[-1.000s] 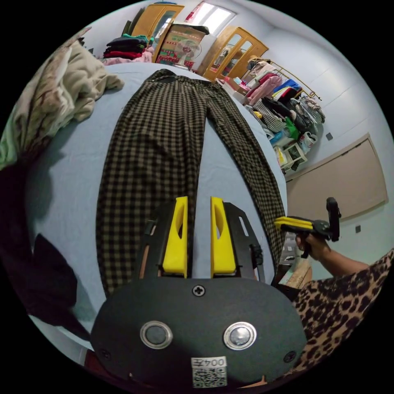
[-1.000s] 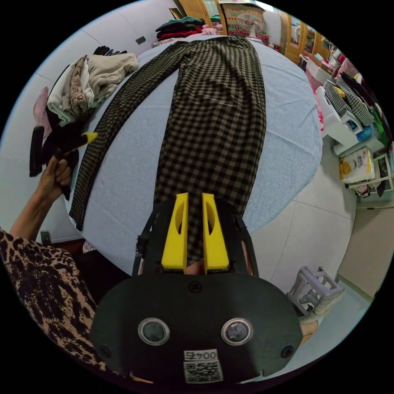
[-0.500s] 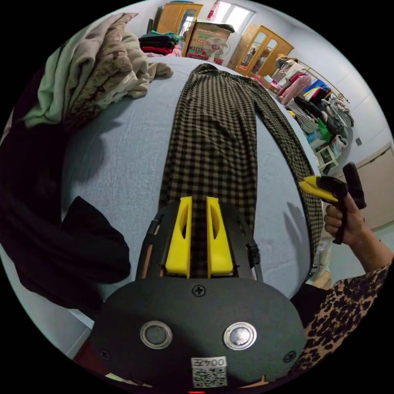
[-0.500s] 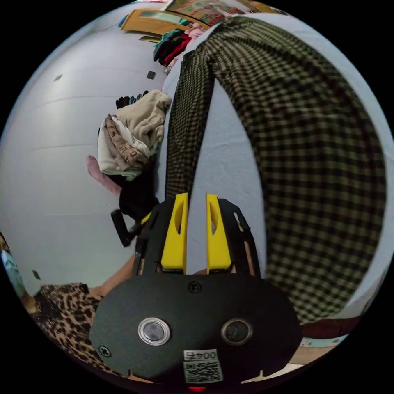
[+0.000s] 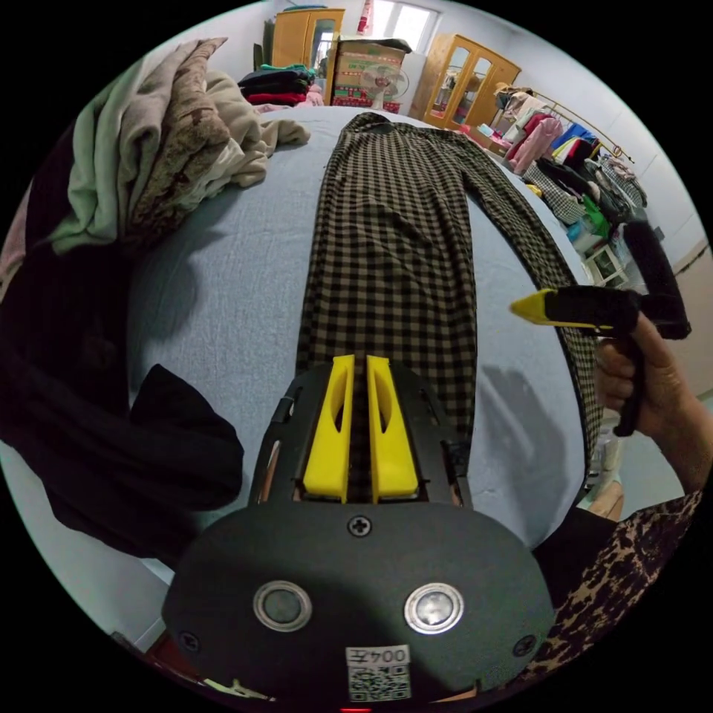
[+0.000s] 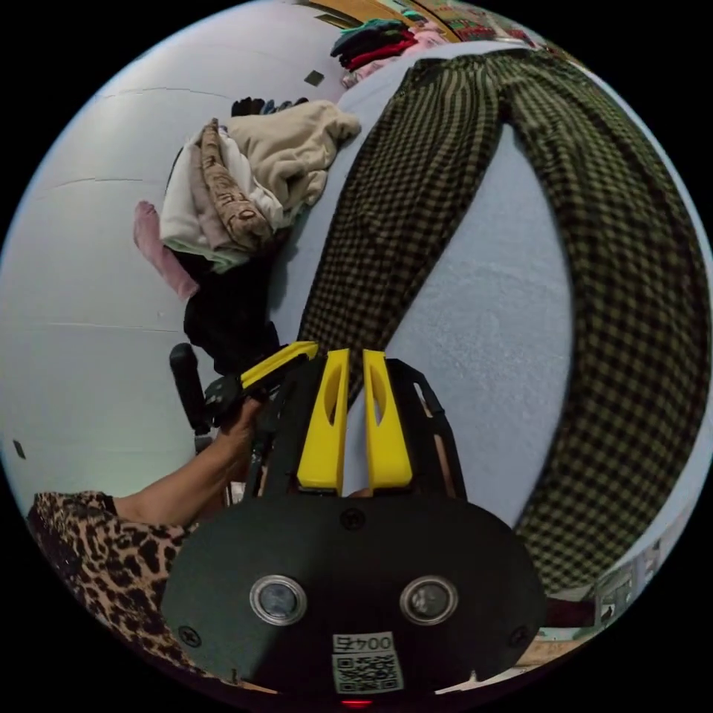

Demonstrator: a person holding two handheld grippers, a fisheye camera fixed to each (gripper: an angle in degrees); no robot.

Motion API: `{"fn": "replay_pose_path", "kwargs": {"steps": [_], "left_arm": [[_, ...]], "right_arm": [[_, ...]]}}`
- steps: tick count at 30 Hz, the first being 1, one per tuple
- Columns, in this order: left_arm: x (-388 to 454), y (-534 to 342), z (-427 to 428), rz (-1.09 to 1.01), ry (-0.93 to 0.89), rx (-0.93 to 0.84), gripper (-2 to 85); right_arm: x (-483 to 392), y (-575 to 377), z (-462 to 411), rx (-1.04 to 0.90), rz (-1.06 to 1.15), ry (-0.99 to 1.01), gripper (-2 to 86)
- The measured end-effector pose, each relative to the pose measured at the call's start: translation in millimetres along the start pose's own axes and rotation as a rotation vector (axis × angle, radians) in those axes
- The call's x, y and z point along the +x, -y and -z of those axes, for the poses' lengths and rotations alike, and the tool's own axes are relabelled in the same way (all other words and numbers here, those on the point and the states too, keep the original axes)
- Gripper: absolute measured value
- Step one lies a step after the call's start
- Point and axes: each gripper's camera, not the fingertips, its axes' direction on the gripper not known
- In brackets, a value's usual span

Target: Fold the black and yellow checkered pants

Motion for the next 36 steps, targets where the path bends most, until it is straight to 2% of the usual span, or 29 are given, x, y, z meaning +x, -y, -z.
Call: {"fn": "replay_pose_path", "kwargs": {"steps": [5, 10, 14, 18, 24, 32, 36], "left_arm": [[7, -11, 13, 0.011, -0.008, 0.001, 2.4], [10, -23, 25, -0.057, -0.01, 0.02, 1.7], [-7, -23, 37, 0.033, -0.163, -0.041, 0.8], [-12, -36, 71, 0.134, -0.259, 0.036, 0.4], [44, -95, 125, 0.235, -0.28, 0.128, 0.4], [177, -204, 108, 0.707, -0.538, 0.126, 1.4], [224, -206, 109, 0.708, -0.557, 0.085, 2.1]], "right_arm": [[-5, -59, 104, 0.107, -0.095, -0.071, -0.2], [-5, -109, 169, 0.197, -0.238, -0.112, -0.7], [-5, -119, 213, 0.222, -0.293, -0.09, -0.7], [-4, -106, 257, 0.209, -0.245, -0.057, -0.8], [25, -75, 349, 0.173, -0.103, 0.044, -0.7], [103, -64, 508, 0.111, 0.032, 0.126, -0.2], [123, -44, 556, 0.108, 0.06, 0.186, 2.2]]}}
